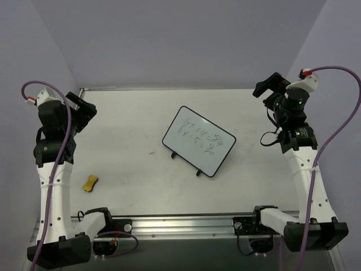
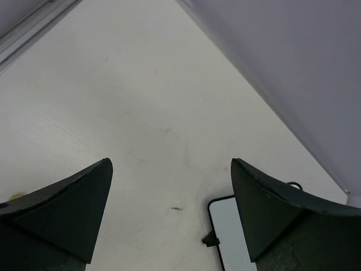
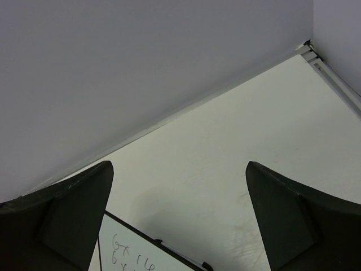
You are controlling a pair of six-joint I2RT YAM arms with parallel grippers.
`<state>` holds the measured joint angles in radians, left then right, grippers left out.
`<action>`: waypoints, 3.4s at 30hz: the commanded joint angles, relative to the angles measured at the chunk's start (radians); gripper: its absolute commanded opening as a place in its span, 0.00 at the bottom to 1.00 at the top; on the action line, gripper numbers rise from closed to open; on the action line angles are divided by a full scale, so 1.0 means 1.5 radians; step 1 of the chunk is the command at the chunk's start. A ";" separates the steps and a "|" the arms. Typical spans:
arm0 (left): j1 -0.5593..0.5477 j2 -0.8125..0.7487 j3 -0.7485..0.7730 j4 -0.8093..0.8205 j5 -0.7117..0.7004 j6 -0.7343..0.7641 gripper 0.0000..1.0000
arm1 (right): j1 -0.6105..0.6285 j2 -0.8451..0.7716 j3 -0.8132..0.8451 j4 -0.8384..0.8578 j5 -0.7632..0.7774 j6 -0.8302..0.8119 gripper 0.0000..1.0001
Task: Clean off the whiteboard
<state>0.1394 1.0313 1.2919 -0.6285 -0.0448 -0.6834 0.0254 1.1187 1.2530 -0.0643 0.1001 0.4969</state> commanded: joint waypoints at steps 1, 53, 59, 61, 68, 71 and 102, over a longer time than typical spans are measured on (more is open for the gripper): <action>0.005 0.028 -0.025 -0.153 -0.180 -0.068 0.94 | -0.001 0.046 0.043 -0.014 -0.060 0.004 1.00; 0.060 0.242 -0.347 -0.209 -0.359 -0.519 0.94 | 0.139 0.164 0.112 -0.098 -0.081 -0.006 1.00; 0.078 0.247 -0.335 -0.191 -0.360 -0.493 0.94 | 0.139 0.151 0.104 -0.097 -0.072 -0.010 1.00; 0.082 0.256 -0.323 -0.188 -0.363 -0.472 0.94 | 0.139 0.145 0.103 -0.097 -0.069 -0.011 1.00; 0.093 0.309 -0.285 -0.107 -0.318 -0.332 0.86 | 0.138 0.128 0.086 -0.094 -0.046 -0.016 1.00; 0.091 0.344 -0.257 -0.104 -0.297 -0.283 0.82 | 0.138 0.124 0.079 -0.093 -0.039 -0.018 1.00; -0.143 0.373 -0.072 -0.104 -0.306 -0.264 0.84 | 0.102 0.074 -0.001 -0.050 -0.024 -0.011 1.00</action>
<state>-0.0864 1.6554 1.1545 -0.6361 -0.3599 -0.8219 0.1944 1.2514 1.2671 -0.2005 0.0742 0.4778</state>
